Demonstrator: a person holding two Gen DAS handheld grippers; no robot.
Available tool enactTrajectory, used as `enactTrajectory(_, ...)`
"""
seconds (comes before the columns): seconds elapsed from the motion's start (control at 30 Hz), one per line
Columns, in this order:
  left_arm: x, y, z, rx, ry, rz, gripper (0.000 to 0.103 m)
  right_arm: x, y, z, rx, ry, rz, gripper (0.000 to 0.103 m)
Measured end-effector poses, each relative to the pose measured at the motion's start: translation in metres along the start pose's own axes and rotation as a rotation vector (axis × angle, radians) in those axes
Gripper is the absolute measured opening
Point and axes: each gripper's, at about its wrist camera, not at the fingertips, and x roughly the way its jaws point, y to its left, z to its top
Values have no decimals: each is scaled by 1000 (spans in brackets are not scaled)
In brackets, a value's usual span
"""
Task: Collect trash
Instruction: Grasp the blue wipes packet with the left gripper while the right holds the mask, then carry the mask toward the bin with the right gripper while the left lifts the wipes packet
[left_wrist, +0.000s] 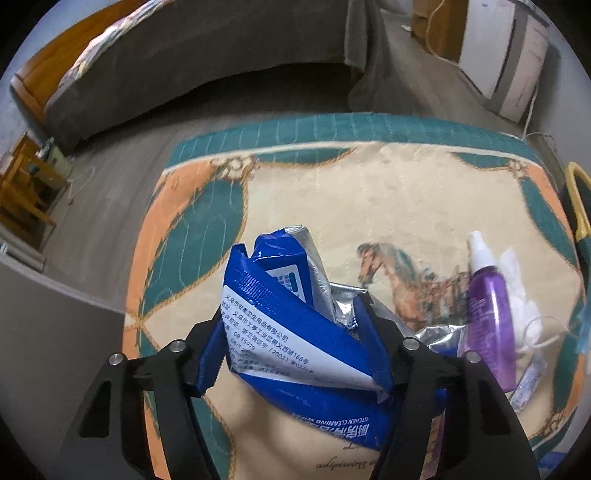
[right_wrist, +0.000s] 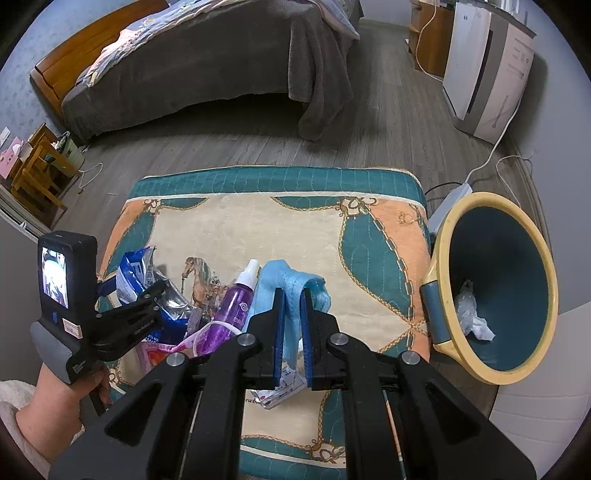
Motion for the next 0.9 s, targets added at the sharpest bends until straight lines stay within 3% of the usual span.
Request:
enactTrajectory(0.47,-79,-8,34,77,-300,15,64,-24,-27,10,70,-87,-32,8)
enactTrajectory(0.73,-115,-12,50,47,-383,-53,64,-38,-59,12,119,-134,-63,8)
enactTrajectory(0.9,-132,-35,52,83,-421,-90,65,-46,-89,9,186,-150,-63,8)
